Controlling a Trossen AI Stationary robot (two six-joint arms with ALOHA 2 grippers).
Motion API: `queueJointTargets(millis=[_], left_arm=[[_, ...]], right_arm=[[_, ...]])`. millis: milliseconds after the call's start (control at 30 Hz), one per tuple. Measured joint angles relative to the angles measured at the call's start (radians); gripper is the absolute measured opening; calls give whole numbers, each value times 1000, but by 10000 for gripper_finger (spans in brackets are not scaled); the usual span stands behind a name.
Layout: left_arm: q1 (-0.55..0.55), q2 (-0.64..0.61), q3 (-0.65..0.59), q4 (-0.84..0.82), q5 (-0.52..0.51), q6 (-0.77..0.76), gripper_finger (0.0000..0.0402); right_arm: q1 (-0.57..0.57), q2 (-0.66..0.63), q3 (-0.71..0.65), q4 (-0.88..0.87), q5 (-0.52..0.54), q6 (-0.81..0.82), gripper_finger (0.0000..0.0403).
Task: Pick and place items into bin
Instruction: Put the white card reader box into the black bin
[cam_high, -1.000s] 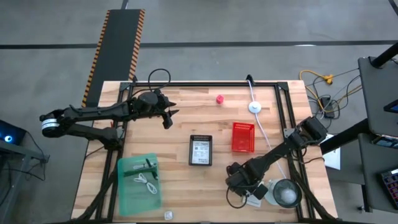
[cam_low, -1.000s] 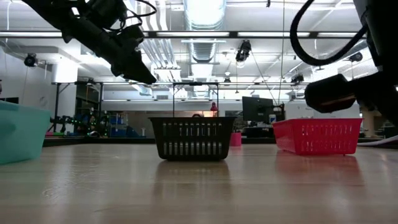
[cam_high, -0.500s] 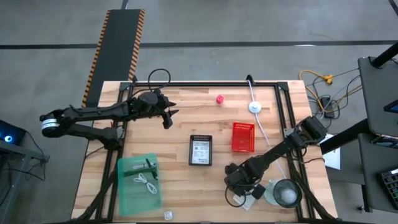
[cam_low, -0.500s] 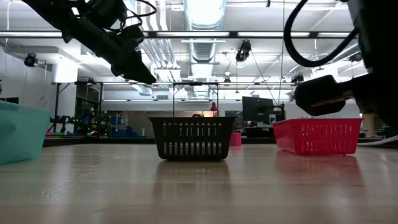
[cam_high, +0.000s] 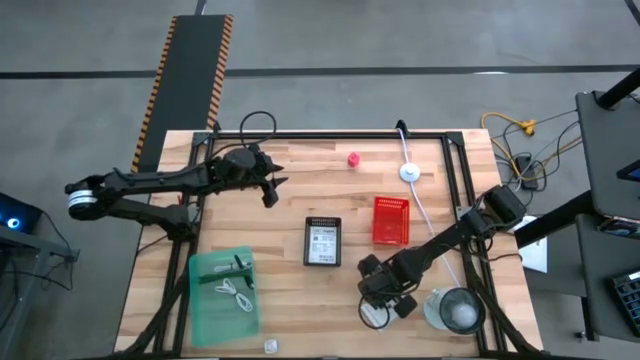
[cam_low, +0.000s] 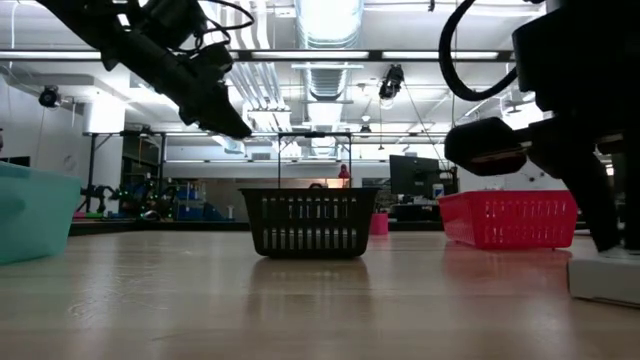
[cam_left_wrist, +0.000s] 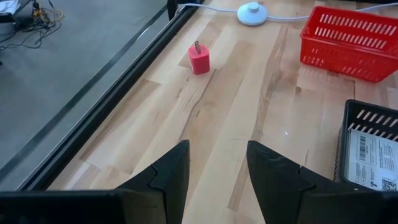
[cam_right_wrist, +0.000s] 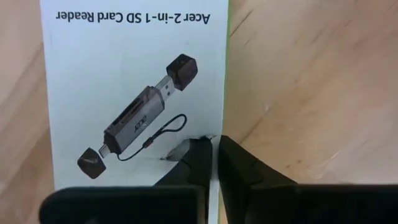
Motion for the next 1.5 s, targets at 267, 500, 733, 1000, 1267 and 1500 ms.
queueJointTargets(millis=[267,500,733,1000,1267,1500], left_arm=[[0,9,0,0,0,0,144],[0,9,0,0,0,0,144],[0,9,-2,0,0,0,144],[0,9,-2,0,0,0,144],[0,9,-2,-1,0,0,144],[0,9,-2,-1,0,0,144]], right_arm=[[-5,-5,69,-19,165,-126,9],[-9,-48,103,-37,282,-250,9],[-24,-120,102,-16,465,-397,9],[-86,-151,96,137,524,-755,8],[-175,-182,95,221,463,-917,8],[-276,-189,95,321,322,-1080,8]])
